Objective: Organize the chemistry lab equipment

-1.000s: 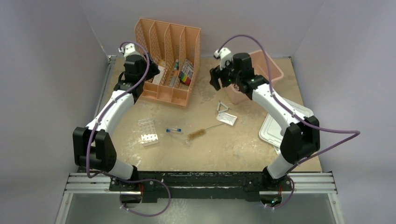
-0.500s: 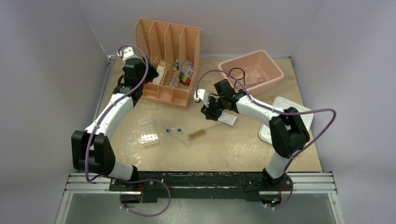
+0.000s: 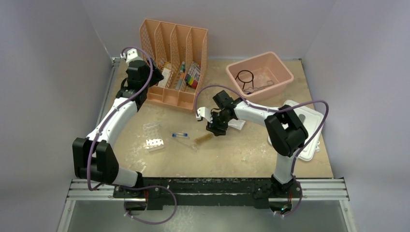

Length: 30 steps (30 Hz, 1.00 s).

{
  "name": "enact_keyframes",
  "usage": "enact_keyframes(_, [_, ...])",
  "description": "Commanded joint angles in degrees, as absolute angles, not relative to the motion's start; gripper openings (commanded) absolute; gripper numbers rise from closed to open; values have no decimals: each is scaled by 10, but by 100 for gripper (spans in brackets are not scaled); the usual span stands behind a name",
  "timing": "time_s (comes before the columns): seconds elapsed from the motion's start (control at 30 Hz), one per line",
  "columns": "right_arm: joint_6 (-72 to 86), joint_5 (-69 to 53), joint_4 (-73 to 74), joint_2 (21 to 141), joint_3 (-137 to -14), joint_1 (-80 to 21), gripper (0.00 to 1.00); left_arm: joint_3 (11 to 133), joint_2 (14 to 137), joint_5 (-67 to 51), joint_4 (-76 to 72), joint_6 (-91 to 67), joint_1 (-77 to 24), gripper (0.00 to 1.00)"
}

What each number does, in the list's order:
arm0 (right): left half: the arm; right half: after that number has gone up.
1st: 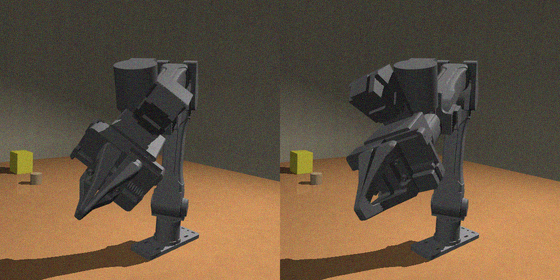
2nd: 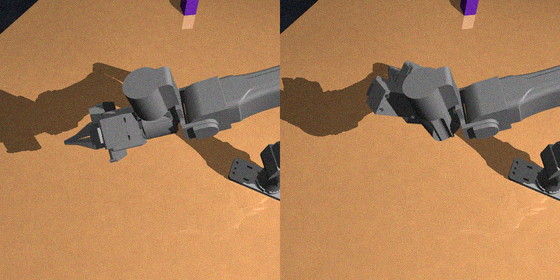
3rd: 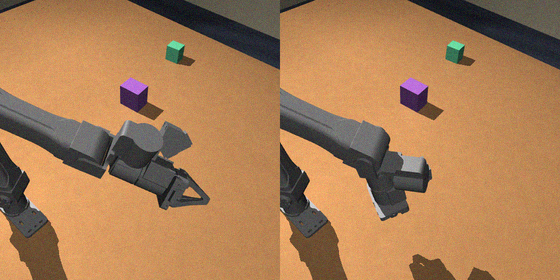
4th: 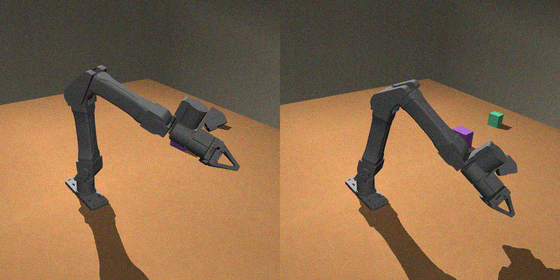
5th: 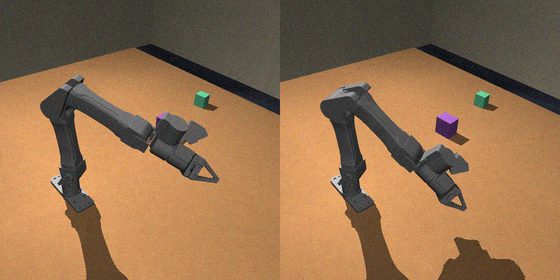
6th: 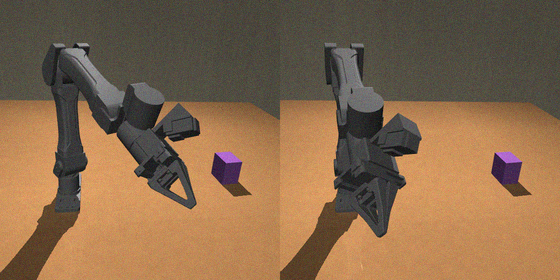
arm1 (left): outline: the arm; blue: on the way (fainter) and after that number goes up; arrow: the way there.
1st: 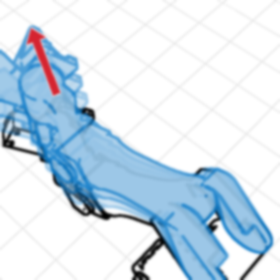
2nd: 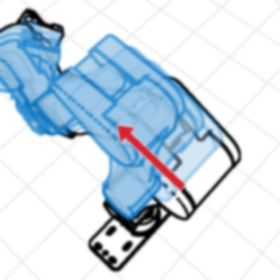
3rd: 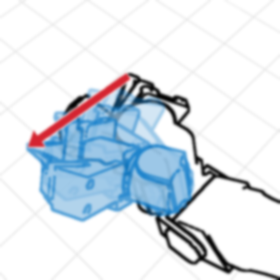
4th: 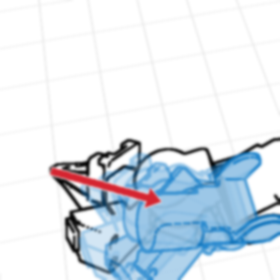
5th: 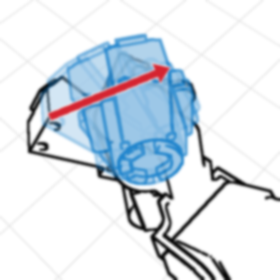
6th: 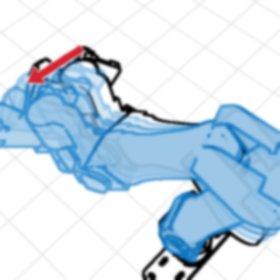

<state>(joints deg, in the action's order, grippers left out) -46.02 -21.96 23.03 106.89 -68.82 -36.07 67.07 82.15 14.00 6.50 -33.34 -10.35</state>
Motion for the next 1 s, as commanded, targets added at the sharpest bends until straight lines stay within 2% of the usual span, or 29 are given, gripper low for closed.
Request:
enact_keyframes(0.0, [-483,-216,246,1072,-703,-377,57,679,796,154,62,-319,-101,67])
enact_keyframes(0.23, [-462,-224,148,1004,-597,-401,54,680,801,147,57,-323,-101,67])
enact_keyframes(0.4, [-467,-207,151,999,-576,-411,44,676,802,140,51,-329,-101,67])
enact_keyframes(0.53, [-469,-218,200,1032,-611,-411,30,668,794,138,49,-331,-101,67])
enact_keyframes(0.7, [-475,-214,239,1063,-645,-411,0,664,787,141,50,-331,-101,67])
enact_keyframes(0.83, [-486,-206,264,1052,-655,-411,0,664,783,144,51,-329,-101,67])
enact_keyframes(0.97, [-497,-263,381,1019,-714,-406,0,669,785,146,57,-328,-101,67])
